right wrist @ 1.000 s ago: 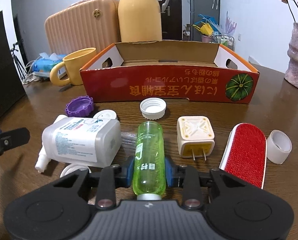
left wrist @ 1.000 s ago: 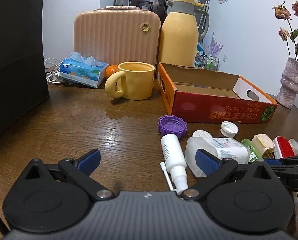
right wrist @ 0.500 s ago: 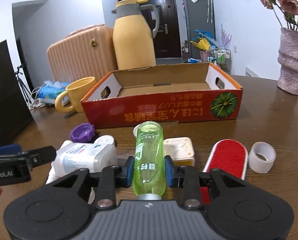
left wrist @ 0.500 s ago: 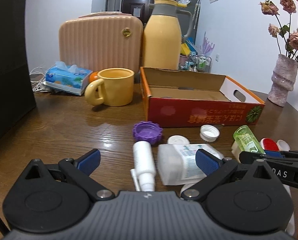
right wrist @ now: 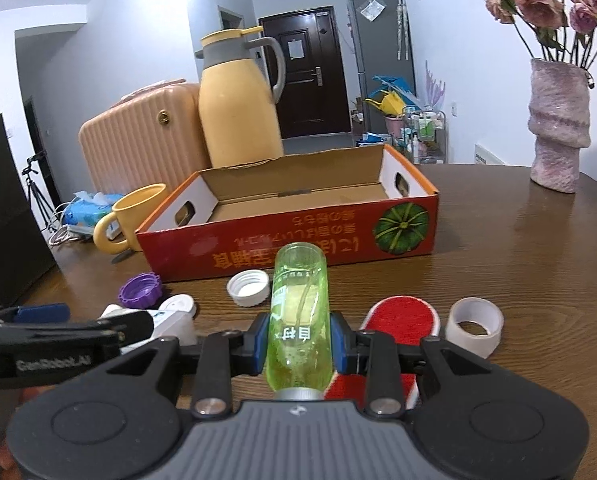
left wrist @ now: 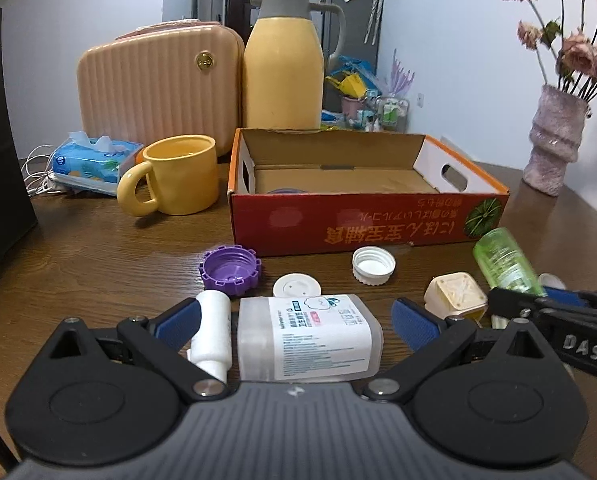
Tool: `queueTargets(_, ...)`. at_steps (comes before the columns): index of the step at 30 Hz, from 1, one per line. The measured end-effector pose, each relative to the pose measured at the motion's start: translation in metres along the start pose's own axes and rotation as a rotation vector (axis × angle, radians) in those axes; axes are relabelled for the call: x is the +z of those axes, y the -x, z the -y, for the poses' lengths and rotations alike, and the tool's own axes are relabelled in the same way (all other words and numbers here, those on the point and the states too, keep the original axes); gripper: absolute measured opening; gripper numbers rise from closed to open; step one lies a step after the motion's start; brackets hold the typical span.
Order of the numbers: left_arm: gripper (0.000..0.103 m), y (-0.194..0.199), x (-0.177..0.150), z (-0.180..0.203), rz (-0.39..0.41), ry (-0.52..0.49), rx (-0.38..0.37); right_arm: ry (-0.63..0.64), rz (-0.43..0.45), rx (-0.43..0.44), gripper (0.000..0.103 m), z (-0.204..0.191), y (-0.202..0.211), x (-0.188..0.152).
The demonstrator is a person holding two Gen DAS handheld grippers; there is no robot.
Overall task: Organize rigid objects
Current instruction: 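Grasp the white labeled bottle with the left gripper while the right holds the green bottle, then carry the white bottle and green bottle in both grippers over the box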
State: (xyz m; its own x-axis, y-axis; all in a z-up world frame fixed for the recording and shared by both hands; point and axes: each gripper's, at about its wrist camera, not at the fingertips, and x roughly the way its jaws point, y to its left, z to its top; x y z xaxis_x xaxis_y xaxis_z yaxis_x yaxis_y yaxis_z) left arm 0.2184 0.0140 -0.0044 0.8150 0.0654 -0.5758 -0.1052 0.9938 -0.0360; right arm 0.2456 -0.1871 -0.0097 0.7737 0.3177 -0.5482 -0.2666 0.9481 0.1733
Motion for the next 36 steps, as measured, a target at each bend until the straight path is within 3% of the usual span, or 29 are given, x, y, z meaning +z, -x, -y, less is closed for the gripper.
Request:
queueTargets(18, 0.103, -0.032, -0.011, 0.028, -0.043, -0.059, 0.142, -0.012, -0.004, -0.012, 0.030, 0.009, 0.000, -0.002)
queueTargets(21, 0.084, -0.037, -0.013, 0.029, -0.056, -0.062, 0.145, -0.014, -0.005, -0.013, 0.030, 0.009, 0.000, -0.003)
queueTargets(25, 0.084, -0.041, -0.016, 0.026, -0.081, -0.054, 0.124, -0.015, -0.005, -0.015, 0.030, 0.010, -0.001, -0.003)
queueTargets(36, 0.084, -0.031, -0.011, 0.018, -0.038, -0.017, 0.112, -0.029, -0.007, -0.020, 0.030, 0.012, -0.004, -0.004)
